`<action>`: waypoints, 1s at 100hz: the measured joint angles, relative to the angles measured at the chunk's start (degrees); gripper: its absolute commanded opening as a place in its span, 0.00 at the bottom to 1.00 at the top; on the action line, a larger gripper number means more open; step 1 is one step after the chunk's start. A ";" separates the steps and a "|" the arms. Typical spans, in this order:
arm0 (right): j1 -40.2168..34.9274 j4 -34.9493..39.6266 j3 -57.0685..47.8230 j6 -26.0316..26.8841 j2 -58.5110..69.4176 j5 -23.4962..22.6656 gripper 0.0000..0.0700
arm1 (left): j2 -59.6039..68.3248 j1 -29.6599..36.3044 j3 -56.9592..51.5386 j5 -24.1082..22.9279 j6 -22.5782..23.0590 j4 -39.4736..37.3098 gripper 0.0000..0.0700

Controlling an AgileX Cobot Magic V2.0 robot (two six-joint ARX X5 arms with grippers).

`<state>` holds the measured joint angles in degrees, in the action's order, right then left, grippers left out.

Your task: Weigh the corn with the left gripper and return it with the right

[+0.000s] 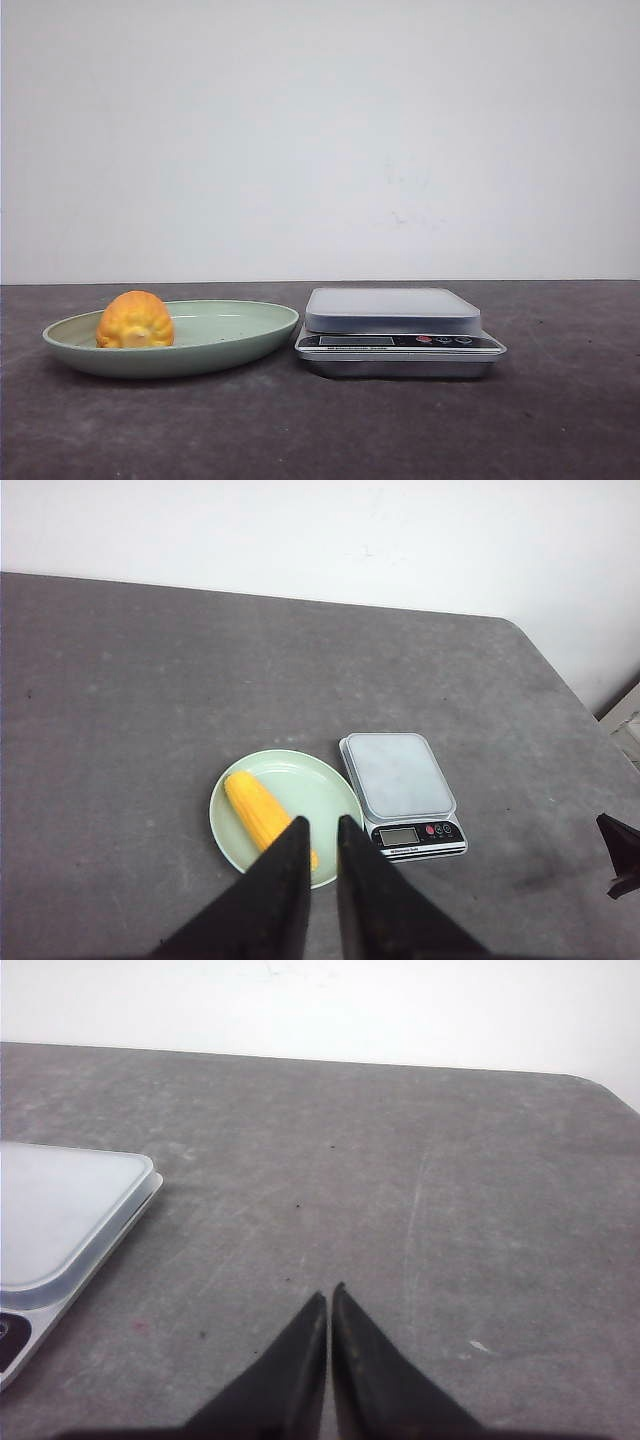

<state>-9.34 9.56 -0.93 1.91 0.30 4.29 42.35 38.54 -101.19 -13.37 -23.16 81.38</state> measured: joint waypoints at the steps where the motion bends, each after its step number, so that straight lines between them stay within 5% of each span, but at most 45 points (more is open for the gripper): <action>1: 0.00 0.00 0.00 0.02 0.00 0.00 0.00 | 0.00 0.00 0.00 0.00 0.07 0.00 0.00; 32: 0.00 0.00 0.00 0.00 0.00 0.00 0.00 | -0.20 -6.56 0.02 -0.24 3.15 -0.48 0.00; 51: 0.00 0.00 0.00 0.00 0.00 0.02 0.00 | -4.26 -14.19 5.31 -0.24 5.40 -11.08 0.00; 100: 0.00 -0.02 0.00 0.00 0.00 0.00 0.00 | -35.69 -29.42 67.08 2.03 10.12 -55.49 0.00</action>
<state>-9.34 9.54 -0.93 1.91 0.30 4.29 6.66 9.13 -34.11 -11.33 -13.04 25.89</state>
